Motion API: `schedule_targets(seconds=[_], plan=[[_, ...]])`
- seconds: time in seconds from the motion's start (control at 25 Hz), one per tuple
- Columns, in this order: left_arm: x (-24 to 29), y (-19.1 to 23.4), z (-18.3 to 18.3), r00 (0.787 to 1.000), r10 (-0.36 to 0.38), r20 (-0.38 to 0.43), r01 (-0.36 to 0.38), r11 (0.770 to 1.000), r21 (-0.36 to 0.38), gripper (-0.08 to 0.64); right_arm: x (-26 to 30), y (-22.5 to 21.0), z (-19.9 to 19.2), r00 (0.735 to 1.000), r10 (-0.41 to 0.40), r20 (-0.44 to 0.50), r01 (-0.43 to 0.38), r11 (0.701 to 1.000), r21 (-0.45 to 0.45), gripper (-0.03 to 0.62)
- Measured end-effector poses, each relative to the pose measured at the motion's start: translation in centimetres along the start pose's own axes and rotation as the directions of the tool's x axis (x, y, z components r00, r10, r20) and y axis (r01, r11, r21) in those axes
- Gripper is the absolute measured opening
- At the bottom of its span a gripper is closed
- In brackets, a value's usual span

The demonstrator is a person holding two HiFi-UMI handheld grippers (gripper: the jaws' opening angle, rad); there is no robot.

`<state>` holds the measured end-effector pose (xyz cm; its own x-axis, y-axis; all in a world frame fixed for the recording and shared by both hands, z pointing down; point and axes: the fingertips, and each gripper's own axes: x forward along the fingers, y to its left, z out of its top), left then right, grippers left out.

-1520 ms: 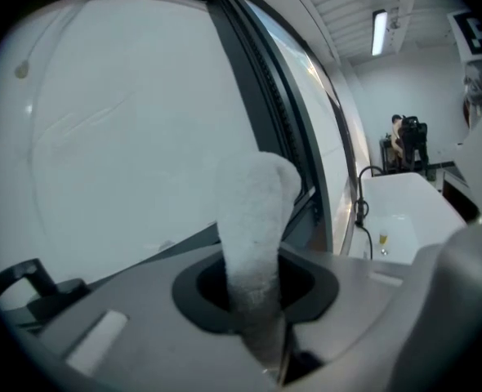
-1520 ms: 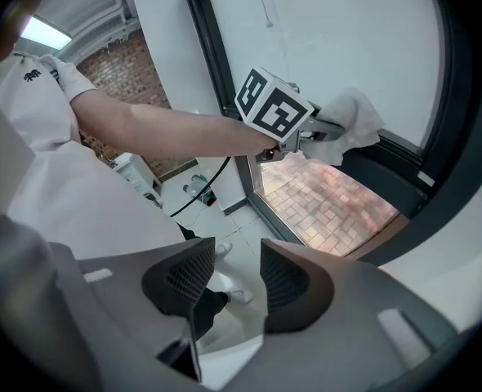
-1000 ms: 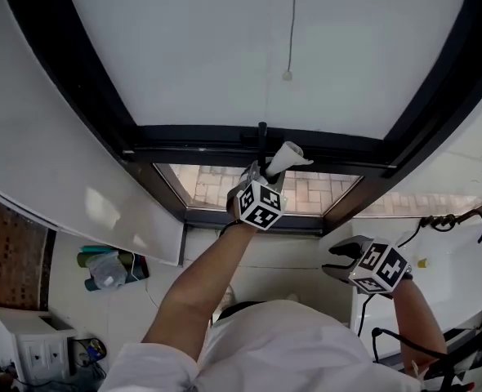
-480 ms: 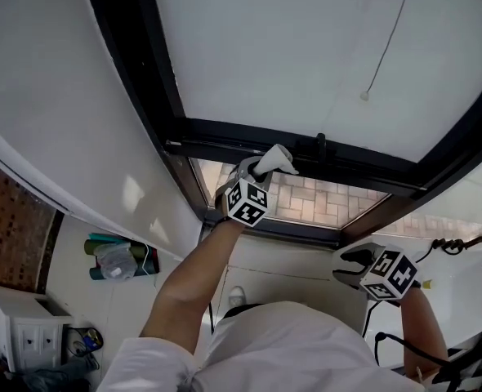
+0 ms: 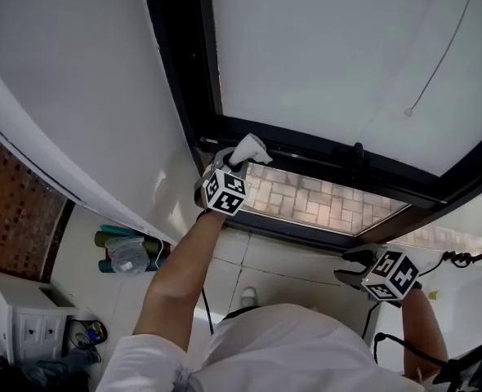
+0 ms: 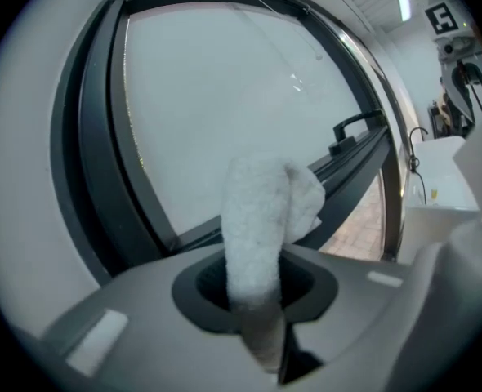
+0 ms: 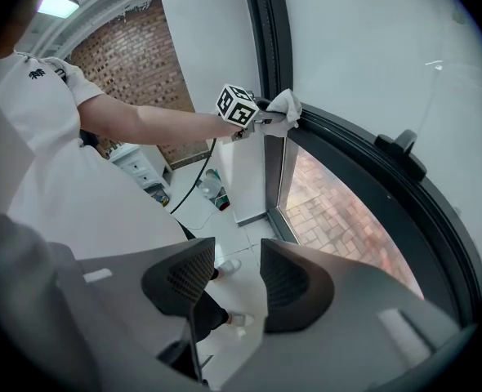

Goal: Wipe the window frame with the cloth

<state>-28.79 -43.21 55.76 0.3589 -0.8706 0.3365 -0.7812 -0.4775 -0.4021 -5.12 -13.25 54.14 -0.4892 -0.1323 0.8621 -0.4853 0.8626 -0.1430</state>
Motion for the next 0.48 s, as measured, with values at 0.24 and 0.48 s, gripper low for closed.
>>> schedule_targets(seconds=[0.24, 0.48], plan=[[-1.1, 4.7, -2.8, 0.997, 0.04, -0.064, -0.036, 0.997, 0.07, 0.091, 1.9, 1.0, 1.8, 1.0, 0.009, 0.004, -0.009, 1.0, -0.014, 0.176], [-1.3, 6.3, -4.1, 0.995, 0.042, -0.094, -0.034, 0.995, 0.092, 0.091, 3.1, 1.8, 2.9, 1.0, 0.016, 0.019, -0.016, 1.0, -0.008, 0.176]])
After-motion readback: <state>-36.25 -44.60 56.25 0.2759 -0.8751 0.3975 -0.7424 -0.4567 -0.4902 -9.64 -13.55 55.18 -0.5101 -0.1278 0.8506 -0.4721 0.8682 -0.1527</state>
